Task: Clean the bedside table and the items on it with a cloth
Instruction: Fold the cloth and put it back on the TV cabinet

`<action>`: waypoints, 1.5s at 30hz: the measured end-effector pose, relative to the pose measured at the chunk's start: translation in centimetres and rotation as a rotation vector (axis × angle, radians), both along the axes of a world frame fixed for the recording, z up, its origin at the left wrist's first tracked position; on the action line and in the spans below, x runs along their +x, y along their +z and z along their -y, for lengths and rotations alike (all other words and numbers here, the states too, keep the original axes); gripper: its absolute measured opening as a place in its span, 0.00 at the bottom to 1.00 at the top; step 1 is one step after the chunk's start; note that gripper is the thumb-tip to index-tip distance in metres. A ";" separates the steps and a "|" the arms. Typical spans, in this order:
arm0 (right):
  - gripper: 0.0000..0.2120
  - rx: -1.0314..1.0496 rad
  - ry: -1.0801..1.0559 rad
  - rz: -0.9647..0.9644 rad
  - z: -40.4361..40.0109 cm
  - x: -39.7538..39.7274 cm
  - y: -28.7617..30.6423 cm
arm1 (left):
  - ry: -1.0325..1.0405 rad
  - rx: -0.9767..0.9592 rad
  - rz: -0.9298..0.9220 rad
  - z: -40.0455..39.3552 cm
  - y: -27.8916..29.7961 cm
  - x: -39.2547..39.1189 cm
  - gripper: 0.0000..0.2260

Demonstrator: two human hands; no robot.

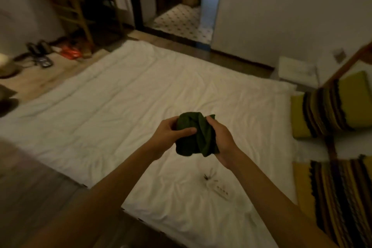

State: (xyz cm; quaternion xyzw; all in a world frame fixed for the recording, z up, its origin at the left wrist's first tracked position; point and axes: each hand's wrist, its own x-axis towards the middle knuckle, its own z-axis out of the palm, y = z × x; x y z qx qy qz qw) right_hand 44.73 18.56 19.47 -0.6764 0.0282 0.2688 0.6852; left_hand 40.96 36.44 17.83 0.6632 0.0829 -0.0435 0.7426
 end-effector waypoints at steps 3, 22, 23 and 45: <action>0.18 0.009 0.167 0.085 -8.1 -0.2 1.8 | 0.149 0.012 0.049 -7.8 1.6 -2.4 0.22; 0.10 -0.038 0.662 0.352 -54.5 -7.3 2.0 | 0.562 0.460 0.024 -51.2 6.1 -21.3 0.17; 0.09 -0.056 0.677 0.381 -56.5 -7.0 1.7 | 0.587 0.494 -0.001 -53.0 5.7 -21.7 0.17; 0.08 0.108 1.078 0.749 -112.7 -1.9 1.6 | 1.010 0.652 -0.321 -98.3 5.3 -26.3 0.09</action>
